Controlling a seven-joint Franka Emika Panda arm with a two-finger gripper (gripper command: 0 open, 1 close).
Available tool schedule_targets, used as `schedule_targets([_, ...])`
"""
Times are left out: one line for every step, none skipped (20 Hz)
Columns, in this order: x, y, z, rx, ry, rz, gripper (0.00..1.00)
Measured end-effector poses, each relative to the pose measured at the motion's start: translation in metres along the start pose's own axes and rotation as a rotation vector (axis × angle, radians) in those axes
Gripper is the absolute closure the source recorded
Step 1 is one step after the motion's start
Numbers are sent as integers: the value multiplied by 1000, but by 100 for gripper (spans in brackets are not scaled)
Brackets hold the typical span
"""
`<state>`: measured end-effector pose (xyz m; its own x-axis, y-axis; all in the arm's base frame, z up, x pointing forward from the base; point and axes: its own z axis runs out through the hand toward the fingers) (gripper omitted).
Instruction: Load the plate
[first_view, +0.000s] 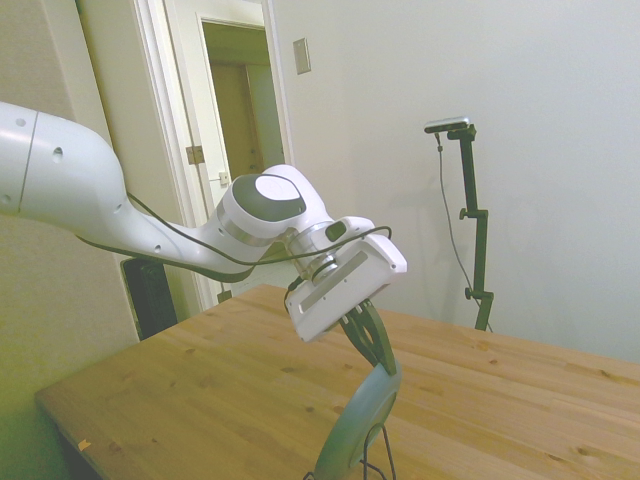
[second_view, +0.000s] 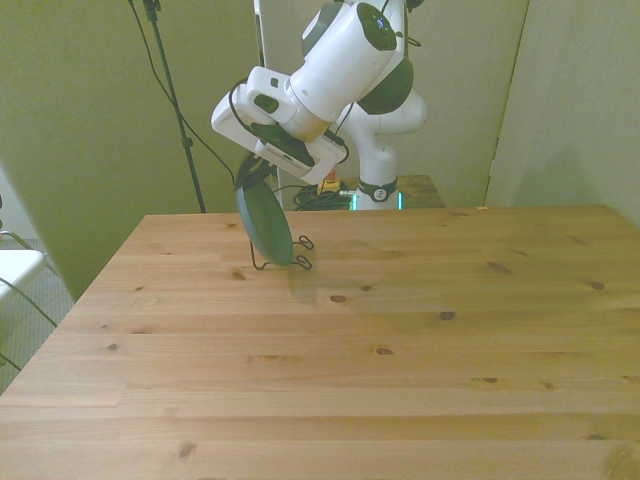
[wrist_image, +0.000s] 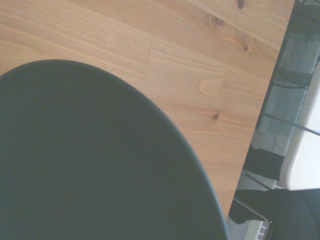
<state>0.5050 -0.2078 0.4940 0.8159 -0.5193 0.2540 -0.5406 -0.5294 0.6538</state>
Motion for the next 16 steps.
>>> schedule_targets([-3, 3, -2, 1, 4, -3, 100])
schedule_targets([-6, 6, -3, -1, 10, -5, 100])
schedule_targets([-8, 8, -4, -7, 18, -10, 100])
schedule_targets([-10, 9, -3, -10, 26, -14, 100])
schedule_targets([-12, 9, -3, -14, 32, -19, 100])
schedule_targets([-14, 8, 0, -19, 32, -25, 100])
schedule_targets([-15, 7, 1, -24, 33, -30, 100])
schedule_targets([-15, 7, 3, -31, 36, -35, 100])
schedule_targets([-16, 6, 4, -36, 38, -40, 100])
schedule_targets([-16, 5, 6, -39, 39, -43, 100])
schedule_targets([-17, 5, 7, -40, 40, -45, 100])
schedule_targets([-17, 5, 8, -42, 41, -46, 100])
schedule_targets([-17, 5, 9, -42, 42, -45, 100])
schedule_targets([-16, 5, 9, -41, 42, -44, 100])
schedule_targets([-16, 5, 10, -41, 42, -43, 100])
schedule_targets([-16, 5, 10, -41, 42, -41, 100])
